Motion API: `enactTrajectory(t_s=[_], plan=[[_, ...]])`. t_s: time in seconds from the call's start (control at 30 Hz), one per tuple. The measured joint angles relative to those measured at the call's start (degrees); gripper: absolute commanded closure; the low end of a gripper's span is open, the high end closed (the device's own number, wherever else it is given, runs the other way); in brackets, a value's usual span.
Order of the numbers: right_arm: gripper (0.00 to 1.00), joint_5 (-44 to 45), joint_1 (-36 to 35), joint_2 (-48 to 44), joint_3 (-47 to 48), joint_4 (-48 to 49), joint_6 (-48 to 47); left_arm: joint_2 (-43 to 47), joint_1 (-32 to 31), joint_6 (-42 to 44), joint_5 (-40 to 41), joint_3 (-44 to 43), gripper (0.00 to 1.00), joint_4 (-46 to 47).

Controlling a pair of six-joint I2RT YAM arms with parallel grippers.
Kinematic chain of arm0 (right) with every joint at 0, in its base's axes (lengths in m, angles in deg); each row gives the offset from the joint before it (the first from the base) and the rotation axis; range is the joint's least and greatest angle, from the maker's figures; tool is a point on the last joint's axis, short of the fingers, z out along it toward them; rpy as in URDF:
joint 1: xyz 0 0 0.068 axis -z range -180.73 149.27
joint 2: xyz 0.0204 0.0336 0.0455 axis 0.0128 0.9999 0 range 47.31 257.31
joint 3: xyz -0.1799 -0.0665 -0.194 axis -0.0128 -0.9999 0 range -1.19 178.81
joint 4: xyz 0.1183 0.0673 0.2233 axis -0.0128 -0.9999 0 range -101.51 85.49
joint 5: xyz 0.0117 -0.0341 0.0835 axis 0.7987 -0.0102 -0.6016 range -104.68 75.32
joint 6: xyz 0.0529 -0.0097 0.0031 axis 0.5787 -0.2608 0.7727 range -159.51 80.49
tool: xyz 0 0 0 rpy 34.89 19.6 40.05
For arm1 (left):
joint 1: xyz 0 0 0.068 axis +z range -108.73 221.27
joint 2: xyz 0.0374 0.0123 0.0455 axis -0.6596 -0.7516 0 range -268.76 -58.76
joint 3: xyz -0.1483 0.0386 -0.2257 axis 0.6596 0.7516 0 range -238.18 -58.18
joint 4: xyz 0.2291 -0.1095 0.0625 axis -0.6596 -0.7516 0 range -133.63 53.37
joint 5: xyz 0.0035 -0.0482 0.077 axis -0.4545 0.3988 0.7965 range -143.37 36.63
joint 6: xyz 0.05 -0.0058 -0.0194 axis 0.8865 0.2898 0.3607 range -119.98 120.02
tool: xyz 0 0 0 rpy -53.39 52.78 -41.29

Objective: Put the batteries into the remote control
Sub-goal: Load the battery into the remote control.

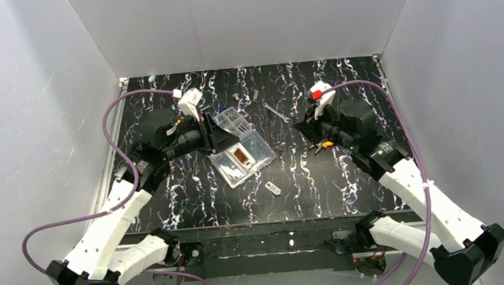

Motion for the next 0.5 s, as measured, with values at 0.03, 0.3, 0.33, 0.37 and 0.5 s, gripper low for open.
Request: enactTrajectory(t_s=[0.03,0.3,0.33,0.37,0.5], plan=[[0.99,-0.4,0.0,0.0,0.0,0.0,0.0,-0.1,0.0,1.0,0.0,-0.9,1.00,-1.1],[0.99,-0.9,0.0,-0.5,-1.1,0.4,0.2,1.0,-0.1,8.9,-3.8,-2.4,1.00,-4.1],[0.99,-0.9,0.0,-0.7,-1.2,0.3,0.2,0.9,-0.3,10.3,-4.4,-3.2,1.00,-5.2],[0.99,-0.8,0.0,-0.8,-1.3,0.3,0.2,0.8,-0.6,11.3,-4.8,-4.0,1.00,-6.1],[0.99,-0.7,0.0,-1.3,-1.4,0.5,0.5,0.8,-2.5,15.8,-7.1,-7.8,1.00,-9.0]])
